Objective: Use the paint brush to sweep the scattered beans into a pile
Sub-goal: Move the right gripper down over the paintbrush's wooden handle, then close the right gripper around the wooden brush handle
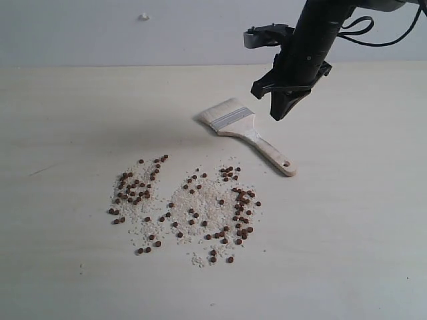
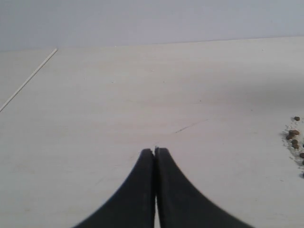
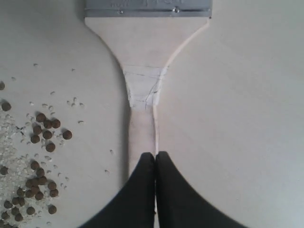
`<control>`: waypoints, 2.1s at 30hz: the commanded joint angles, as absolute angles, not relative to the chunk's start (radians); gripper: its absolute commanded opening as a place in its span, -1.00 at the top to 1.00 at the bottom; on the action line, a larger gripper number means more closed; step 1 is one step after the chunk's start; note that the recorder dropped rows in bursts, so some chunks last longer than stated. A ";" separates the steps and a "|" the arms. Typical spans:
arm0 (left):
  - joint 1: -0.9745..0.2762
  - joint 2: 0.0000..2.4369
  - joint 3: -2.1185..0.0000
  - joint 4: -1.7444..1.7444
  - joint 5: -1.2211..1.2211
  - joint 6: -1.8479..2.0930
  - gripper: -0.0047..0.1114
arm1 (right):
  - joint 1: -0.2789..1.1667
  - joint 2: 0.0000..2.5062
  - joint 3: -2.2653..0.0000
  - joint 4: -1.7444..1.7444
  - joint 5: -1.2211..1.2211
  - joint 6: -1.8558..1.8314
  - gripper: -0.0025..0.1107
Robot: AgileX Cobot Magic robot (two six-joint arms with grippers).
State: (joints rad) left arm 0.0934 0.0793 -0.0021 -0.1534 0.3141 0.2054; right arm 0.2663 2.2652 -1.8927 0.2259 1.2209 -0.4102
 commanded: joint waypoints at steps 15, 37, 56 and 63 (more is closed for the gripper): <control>0.095 0.074 0.000 -0.148 0.310 0.207 0.92 | 0.268 2.269 -1.903 0.206 1.205 -0.403 0.93; 0.095 0.074 0.000 -0.148 0.310 0.207 0.92 | 0.367 2.350 -1.903 0.106 1.209 -0.370 0.02; 0.095 0.074 0.000 -0.148 0.310 0.207 0.92 | 0.367 2.378 -1.899 0.093 1.221 -0.308 0.02; 0.095 0.074 0.000 -0.148 0.310 0.207 0.92 | 0.367 2.378 -1.824 0.051 1.176 -0.311 0.02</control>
